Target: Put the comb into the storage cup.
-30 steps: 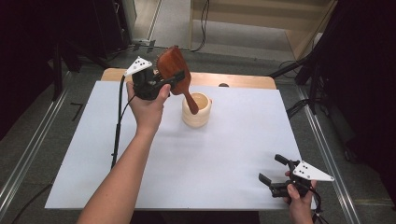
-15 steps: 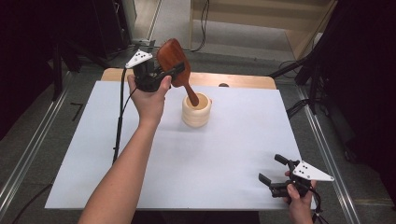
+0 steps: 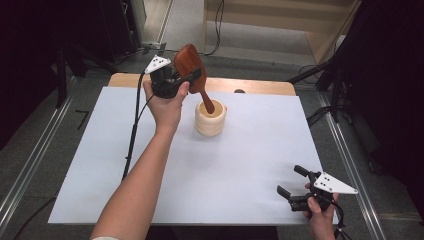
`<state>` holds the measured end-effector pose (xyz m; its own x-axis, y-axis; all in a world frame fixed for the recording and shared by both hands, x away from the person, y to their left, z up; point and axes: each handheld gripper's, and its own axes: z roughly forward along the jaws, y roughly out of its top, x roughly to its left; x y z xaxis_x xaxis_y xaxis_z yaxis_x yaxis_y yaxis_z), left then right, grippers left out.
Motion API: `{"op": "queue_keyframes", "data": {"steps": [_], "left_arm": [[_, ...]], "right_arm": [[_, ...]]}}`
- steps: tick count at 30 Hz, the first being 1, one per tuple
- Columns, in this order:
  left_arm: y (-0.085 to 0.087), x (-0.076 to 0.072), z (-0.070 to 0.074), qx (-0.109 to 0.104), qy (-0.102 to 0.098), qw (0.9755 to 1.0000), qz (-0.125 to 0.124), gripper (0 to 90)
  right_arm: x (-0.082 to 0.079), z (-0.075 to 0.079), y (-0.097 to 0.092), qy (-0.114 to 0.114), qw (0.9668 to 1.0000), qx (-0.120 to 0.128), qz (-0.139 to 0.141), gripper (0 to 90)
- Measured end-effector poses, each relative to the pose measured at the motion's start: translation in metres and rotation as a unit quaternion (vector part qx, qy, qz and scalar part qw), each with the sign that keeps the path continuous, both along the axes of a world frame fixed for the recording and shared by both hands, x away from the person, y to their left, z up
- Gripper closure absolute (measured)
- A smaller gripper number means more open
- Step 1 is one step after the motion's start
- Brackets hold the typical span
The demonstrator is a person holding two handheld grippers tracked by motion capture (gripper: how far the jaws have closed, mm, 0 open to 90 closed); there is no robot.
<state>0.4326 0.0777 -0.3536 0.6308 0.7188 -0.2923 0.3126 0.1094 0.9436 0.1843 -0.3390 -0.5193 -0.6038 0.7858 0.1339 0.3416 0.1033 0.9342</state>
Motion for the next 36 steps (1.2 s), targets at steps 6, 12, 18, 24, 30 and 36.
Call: {"op": "queue_keyframes", "data": {"steps": [6, 12, 18, 24, 30, 36], "left_arm": [[-0.008, 0.003, -0.007, 0.006, 0.005, 1.0000, 0.004, 55.7], [-0.012, 0.004, -0.015, 0.004, 0.008, 1.0000, 0.004, 55.7], [-0.015, 0.007, -0.023, 0.006, 0.015, 0.9999, 0.005, 55.7], [-0.016, 0.008, -0.030, 0.004, 0.023, 0.9997, 0.009, 55.7], [-0.017, 0.009, -0.039, 0.005, 0.030, 0.9995, 0.013, 55.6], [-0.020, 0.010, -0.047, 0.007, 0.037, 0.9991, 0.017, 55.6]], "right_arm": [[0.000, 0.000, -0.001, -0.001, 1.0000, 0.004, 0.000, 0.0], [0.000, 0.000, 0.000, -0.001, 1.0000, 0.004, 0.001, 0.0], [0.001, -0.001, -0.001, -0.003, 1.0000, 0.003, 0.002, 0.0], [0.001, -0.001, 0.000, -0.002, 1.0000, 0.003, 0.004, 0.0], [0.002, -0.001, 0.000, -0.002, 1.0000, 0.002, 0.003, 0.0], [0.002, -0.001, 0.000, -0.004, 1.0000, 0.000, 0.003, 0.0]]}}
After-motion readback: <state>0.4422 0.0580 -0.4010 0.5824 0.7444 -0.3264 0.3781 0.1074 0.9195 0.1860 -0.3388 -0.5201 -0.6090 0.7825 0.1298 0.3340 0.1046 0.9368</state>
